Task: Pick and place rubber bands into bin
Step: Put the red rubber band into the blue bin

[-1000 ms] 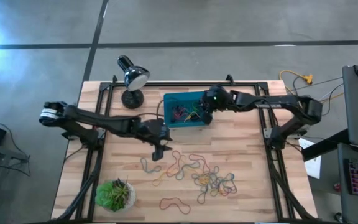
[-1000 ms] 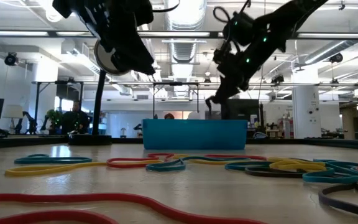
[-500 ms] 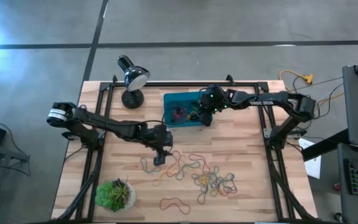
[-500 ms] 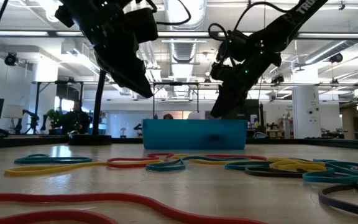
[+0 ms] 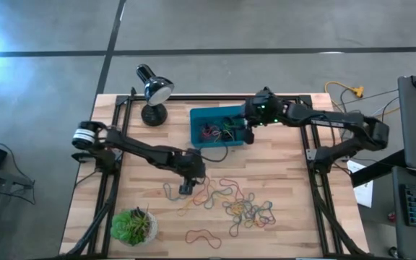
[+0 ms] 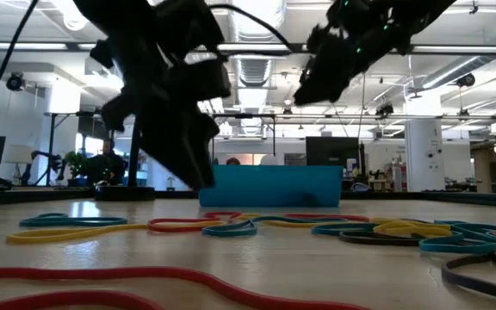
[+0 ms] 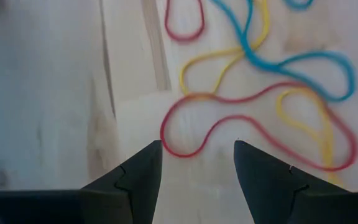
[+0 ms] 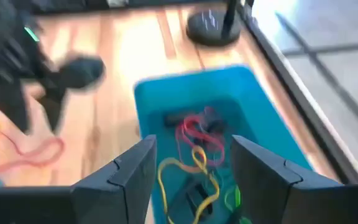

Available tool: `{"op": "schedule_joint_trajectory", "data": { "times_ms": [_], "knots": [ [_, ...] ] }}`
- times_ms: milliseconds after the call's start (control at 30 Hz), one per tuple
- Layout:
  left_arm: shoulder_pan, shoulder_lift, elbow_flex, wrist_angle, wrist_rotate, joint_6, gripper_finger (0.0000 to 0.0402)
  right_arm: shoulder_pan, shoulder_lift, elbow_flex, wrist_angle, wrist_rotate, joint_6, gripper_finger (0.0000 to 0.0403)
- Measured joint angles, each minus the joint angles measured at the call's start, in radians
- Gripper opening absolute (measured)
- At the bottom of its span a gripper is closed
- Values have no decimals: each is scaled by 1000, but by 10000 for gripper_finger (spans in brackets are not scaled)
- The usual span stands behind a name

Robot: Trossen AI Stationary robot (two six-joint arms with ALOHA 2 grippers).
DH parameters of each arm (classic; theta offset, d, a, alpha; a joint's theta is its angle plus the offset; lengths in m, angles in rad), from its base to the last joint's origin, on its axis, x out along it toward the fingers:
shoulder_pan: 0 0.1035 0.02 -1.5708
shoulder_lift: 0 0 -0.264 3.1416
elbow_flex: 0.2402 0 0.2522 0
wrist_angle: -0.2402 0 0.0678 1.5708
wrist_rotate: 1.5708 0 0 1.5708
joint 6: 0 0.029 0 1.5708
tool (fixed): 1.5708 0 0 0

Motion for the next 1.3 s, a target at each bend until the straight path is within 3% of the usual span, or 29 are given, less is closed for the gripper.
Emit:
{"op": "schedule_joint_trajectory", "data": {
  "times_ms": [333,600,800,1033,1167,1300],
  "knots": [
    [6,75,21,-5,-6,28,183,79,-204,0,-129,6,92,192],
    [49,80,42,-42,16,18,183,211,-279,-1,-210,53,203,192],
    [58,162,143,-110,110,71,183,331,-281,-2,-246,173,247,192],
    [51,271,284,-232,123,132,182,426,-280,-2,-245,222,316,191],
    [51,296,325,-292,126,172,163,467,-280,-2,-251,243,350,191],
    [45,295,317,-294,131,188,115,509,-280,-2,-272,298,355,191]
  ]
}}
